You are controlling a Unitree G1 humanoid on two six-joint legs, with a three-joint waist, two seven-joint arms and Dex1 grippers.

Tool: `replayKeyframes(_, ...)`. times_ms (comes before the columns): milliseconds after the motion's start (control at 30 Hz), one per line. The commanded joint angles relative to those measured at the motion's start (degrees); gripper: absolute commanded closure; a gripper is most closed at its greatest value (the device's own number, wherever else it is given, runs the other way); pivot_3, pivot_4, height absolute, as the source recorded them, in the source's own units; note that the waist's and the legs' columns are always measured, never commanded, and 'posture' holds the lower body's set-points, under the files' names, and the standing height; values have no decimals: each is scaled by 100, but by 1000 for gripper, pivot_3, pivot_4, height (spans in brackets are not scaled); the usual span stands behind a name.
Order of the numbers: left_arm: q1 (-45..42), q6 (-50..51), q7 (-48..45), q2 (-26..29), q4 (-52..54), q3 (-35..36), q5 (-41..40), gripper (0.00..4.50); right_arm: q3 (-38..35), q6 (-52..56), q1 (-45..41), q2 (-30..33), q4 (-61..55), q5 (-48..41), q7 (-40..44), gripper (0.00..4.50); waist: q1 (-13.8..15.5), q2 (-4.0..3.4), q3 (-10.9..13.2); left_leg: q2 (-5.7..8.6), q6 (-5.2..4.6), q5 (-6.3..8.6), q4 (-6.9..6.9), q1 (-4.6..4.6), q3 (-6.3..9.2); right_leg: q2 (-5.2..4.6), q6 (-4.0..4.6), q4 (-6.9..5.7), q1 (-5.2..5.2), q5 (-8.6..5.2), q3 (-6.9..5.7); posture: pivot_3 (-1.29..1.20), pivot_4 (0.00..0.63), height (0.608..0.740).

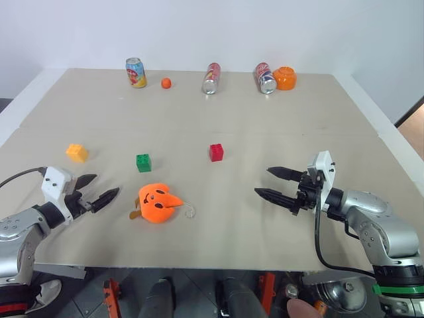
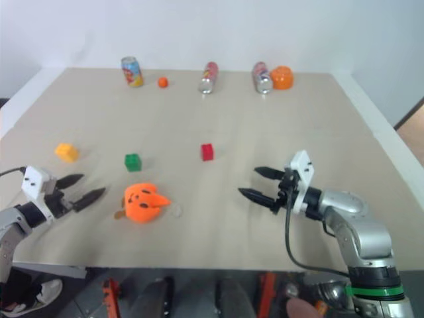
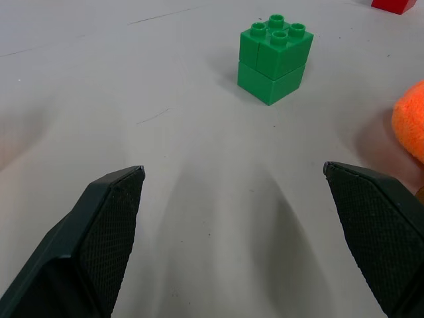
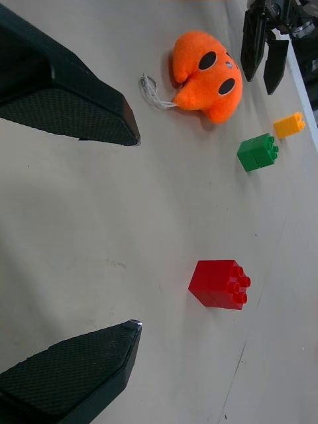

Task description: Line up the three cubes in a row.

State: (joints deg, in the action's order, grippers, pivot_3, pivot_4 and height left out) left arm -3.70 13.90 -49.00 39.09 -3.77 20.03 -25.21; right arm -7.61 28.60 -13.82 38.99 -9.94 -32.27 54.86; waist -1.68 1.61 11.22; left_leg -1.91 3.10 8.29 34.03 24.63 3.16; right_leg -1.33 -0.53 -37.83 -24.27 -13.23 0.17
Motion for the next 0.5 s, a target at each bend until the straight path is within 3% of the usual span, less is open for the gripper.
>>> replayKeyframes(33,-47,-94,-204,161,-100,28,4,16,-73,-7,-48,57,-191,-63,38,147,0,0,0,0,0,0,0,0,0,0,0,0,0,0,0,0,150,740)
replayKeyframes(267,-352,-116,-1153,783,-628,-293,144,16,62,19,-161,285,-132,1,313,147,18,0,0,-5,-1,0,4,2,0,5,0,-1,0,1,-3,0,150,740)
replayKeyframes(500,-855,416,-1893,1088,152,-530,-337,16,220,87,-639,487,-200,-80,739,147,24,0,0,-7,-1,0,11,5,-5,2,0,-1,0,1,-1,0,150,740)
